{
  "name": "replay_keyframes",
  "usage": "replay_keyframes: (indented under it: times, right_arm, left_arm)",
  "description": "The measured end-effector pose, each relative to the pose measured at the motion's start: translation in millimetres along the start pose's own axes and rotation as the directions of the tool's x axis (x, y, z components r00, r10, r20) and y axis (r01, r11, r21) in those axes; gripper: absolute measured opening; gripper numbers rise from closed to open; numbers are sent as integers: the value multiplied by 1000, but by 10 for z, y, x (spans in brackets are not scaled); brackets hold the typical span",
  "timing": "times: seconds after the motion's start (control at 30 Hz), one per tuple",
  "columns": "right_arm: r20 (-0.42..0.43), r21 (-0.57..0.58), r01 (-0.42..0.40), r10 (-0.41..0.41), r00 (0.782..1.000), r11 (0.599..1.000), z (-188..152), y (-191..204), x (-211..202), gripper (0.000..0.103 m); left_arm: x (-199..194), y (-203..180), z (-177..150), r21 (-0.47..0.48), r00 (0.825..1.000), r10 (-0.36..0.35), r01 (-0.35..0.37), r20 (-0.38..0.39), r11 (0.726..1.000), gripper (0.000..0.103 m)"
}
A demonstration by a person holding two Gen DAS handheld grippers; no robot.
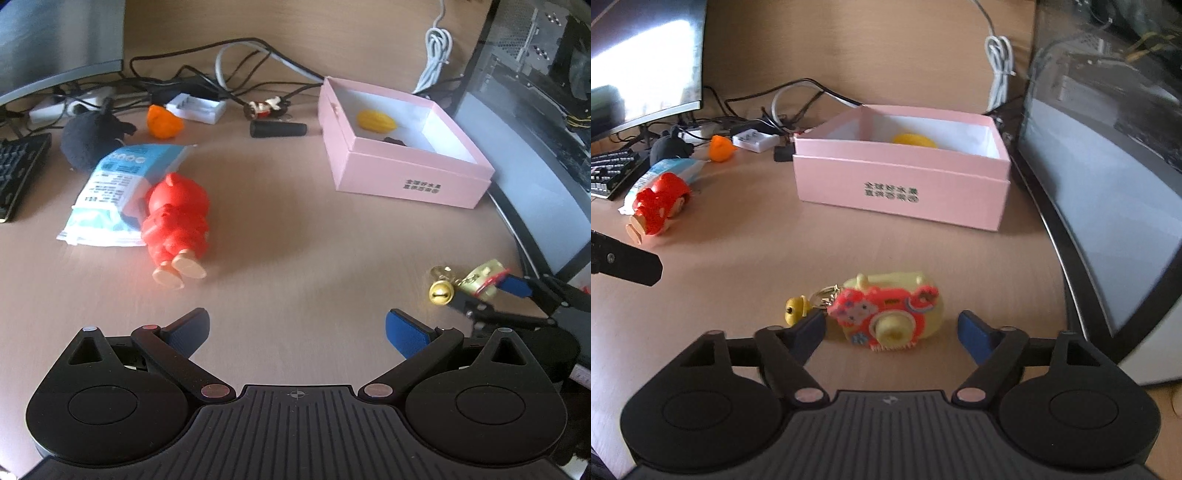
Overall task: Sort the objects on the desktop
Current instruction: 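Grasp the Hello Kitty toy with the right gripper while the left grasps the red doll, then carry both toys over the pink box while the left gripper releases the red doll inside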
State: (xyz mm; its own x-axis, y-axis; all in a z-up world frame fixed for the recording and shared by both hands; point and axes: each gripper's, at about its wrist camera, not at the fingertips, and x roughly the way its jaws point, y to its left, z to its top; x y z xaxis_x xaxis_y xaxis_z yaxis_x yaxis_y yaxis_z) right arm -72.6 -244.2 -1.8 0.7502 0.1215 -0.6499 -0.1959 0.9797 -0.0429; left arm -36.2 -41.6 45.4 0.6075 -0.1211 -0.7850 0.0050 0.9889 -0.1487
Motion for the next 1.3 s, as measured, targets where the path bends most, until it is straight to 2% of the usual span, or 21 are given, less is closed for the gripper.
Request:
replay_keyframes:
  times: [0.03, 0.07, 0.17, 0.3, 0.4, 0.5, 0.57, 0.6, 0.63, 0.7, 0.87, 0.93, 0.97, 1.03, 1.13, 1.3]
  right_arm:
    - [2, -5, -14, 14, 1000, 1000, 16, -3, 9, 57]
    - [-1, -6, -22, 22, 1000, 1000, 37, -5, 22, 56]
    - [-10, -7, -35, 35, 999, 999, 91, 7, 37, 56]
    - [-19, -31, -54, 54, 998, 998, 115, 63, -24, 56]
    - [-35, -69, -62, 60, 998, 996, 123, 112, -83, 56]
    - [-41, -106, -63, 59, 997, 992, 144, 133, -151, 56]
    - [-44, -117, -65, 60, 997, 991, 169, 123, -174, 56]
    - [-44, -123, -63, 58, 997, 990, 180, 120, -180, 56]
    - [-44, -129, -62, 57, 997, 990, 190, 117, -185, 56]
    - [-42, -138, -65, 60, 997, 988, 200, 113, -194, 56]
    - [-37, -158, -91, 86, 996, 983, 197, 119, -186, 56]
    - [-35, -165, -104, 99, 994, 981, 198, 125, -161, 56]
    - [-34, -167, -109, 105, 994, 980, 199, 128, -147, 56]
    - [-33, -169, -121, 117, 993, 978, 203, 141, -120, 56]
    - [-38, -174, -137, 132, 990, 975, 205, 159, -81, 56]
    - [-55, -191, -147, 139, 989, 971, 193, 185, -42, 56]
  left_arm:
    - [-13, 11, -1, 3, 1000, 23, -24, 19, 1000, 103]
    - [-26, 23, 3, 7, 997, 57, -57, 46, 998, 103]
    - [-20, 90, 56, 5, 976, 173, -175, 132, 985, 103]
    - [188, 312, 229, -24, 962, 236, -235, 140, 972, 101]
    - [343, 380, 320, -25, 951, 278, -278, 135, 960, 72]
    - [456, 406, 369, -21, 953, 279, -279, 114, 960, 76]
    - [483, 408, 370, -12, 956, 272, -272, 113, 962, 74]
    - [496, 410, 369, -7, 956, 273, -274, 108, 962, 69]
    - [494, 407, 353, -5, 955, 277, -278, 105, 960, 55]
    - [468, 399, 325, 6, 958, 270, -272, 97, 962, 52]
    - [219, 268, 45, 60, 975, 210, -215, 71, 975, 52]
    - [119, 239, -105, 51, 981, 190, -192, 44, 980, 54]
    - [73, 233, -188, 36, 985, 173, -174, 27, 984, 58]
    - [11, 225, -301, 20, 989, 149, -149, 13, 989, 77]
    - [-20, 220, -327, 17, 989, 144, -145, 27, 989, 79]
    - [57, 265, -161, -42, 989, 133, -130, 63, 991, 79]
